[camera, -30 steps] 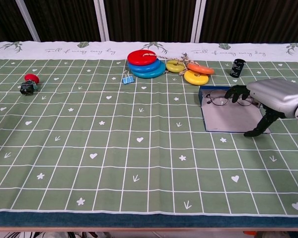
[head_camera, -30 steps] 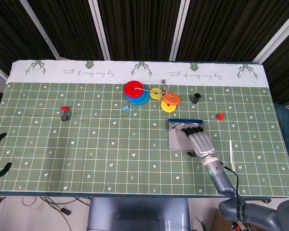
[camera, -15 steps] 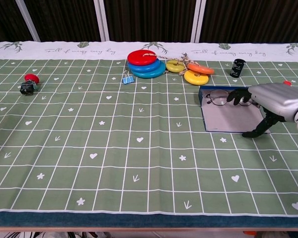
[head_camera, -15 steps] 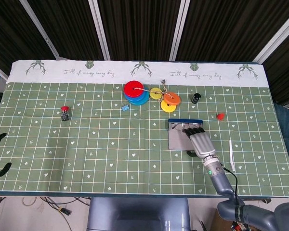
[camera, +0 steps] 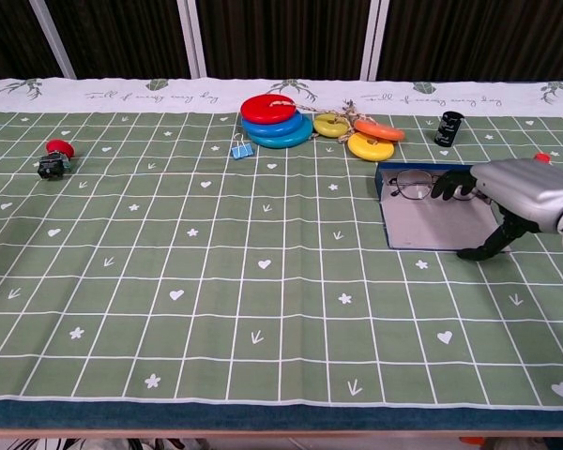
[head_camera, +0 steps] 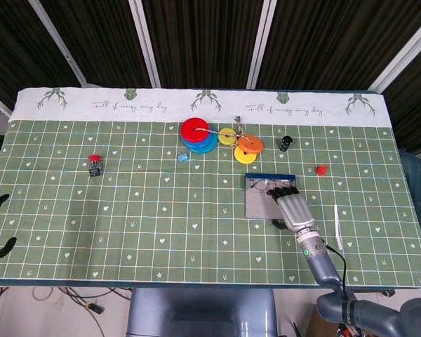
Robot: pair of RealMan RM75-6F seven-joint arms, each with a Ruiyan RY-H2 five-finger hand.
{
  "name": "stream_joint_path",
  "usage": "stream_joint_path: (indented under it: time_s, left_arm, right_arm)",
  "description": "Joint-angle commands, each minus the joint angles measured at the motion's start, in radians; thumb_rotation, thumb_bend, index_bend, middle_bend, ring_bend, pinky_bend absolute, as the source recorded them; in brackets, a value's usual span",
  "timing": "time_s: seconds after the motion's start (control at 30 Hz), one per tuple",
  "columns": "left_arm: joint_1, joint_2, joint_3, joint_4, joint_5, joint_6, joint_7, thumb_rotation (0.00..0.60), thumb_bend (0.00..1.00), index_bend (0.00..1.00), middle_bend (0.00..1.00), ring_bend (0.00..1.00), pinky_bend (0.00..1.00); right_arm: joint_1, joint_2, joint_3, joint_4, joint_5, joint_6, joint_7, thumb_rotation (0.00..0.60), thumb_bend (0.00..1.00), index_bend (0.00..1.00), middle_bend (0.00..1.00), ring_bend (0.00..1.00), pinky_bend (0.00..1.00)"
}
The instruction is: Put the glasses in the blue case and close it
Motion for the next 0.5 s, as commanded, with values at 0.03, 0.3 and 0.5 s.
stream_joint_path:
  time_s: [0.03,0.3,0.5]
  left_arm:
    - [0.0,0.0,0.0,0.0,-0.001,-0.001,0.0,0.6,0.24,0.12,0.0,0.0,0.0]
    - [0.0,0.001,0.0,-0.002,-0.002,-0.002,0.002,0.6,0.24,0.12,0.0,0.0,0.0]
    - [0.0,0.001,0.0,-0.002,-0.004,-0.003,0.004,0.6,0.24,0.12,0.0,0.0,0.0]
  right_arm:
    - [-0.002,0.0,0.003,0.0,0.0,-0.003,0.004,0.6,0.23,0.28,0.29,0.26,0.24]
    - [-0.005,-0.002,0.01,0.005,-0.003,-0.016,0.002,0.6,0.24,0.28,0.29,0.26,0.24]
    - [-0.007,-0.006,0.017,0.008,-0.006,-0.018,0.003,0.6,0.24,0.29,0.29,0.26,0.24]
